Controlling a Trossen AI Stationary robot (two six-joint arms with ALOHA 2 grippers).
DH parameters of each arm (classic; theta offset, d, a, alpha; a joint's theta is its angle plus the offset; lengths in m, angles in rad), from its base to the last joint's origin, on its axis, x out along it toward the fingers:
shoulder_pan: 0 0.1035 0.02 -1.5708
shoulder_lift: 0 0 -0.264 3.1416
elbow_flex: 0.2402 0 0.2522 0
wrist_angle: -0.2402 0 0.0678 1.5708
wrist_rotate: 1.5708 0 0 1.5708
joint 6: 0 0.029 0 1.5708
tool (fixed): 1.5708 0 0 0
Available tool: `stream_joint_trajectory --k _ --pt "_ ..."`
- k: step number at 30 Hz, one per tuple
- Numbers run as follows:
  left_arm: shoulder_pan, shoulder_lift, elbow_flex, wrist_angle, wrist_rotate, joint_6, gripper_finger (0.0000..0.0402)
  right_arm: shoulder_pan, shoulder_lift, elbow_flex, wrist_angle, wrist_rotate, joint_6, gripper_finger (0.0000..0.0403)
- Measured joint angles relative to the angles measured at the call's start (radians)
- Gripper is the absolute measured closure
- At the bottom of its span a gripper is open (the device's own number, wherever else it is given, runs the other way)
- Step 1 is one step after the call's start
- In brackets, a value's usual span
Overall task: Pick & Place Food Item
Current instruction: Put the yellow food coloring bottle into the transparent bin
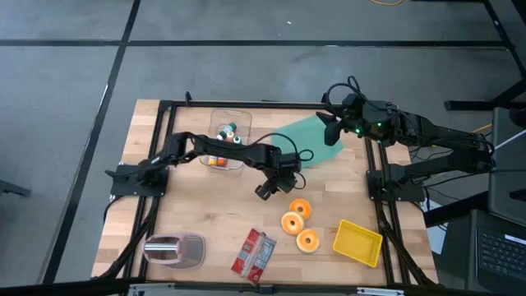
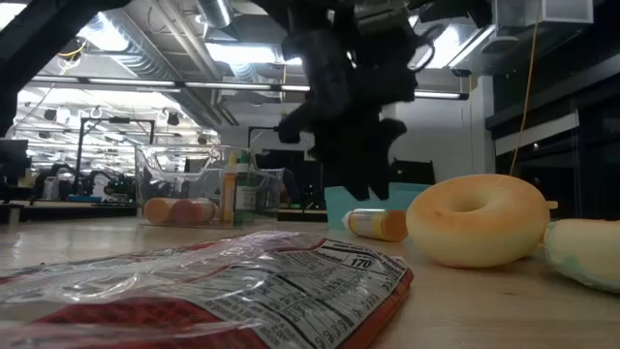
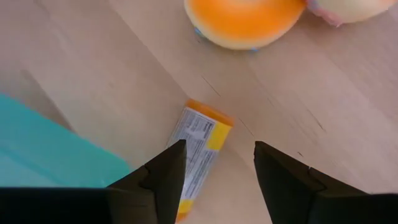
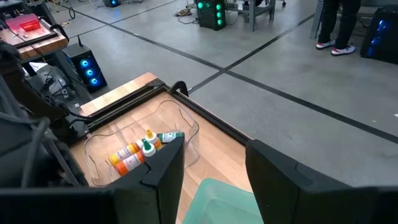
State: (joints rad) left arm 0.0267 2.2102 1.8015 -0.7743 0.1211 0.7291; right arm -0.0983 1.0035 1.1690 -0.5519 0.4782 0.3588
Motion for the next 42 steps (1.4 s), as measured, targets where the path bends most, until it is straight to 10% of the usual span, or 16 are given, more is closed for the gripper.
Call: stream_joint_trajectory --k 22,42 --pt "0.004 0.063 -0.009 0.063 -0.046 0.046 0.0229 0.000 0.000 0.000 -0.001 0.001 0.000 0.0234" --pt "-0.011 0.091 0.000 -0.014 0.025 -0.239 0.0271 0.000 0.000 0.000 0.000 -0.023 -0.012 0.0234"
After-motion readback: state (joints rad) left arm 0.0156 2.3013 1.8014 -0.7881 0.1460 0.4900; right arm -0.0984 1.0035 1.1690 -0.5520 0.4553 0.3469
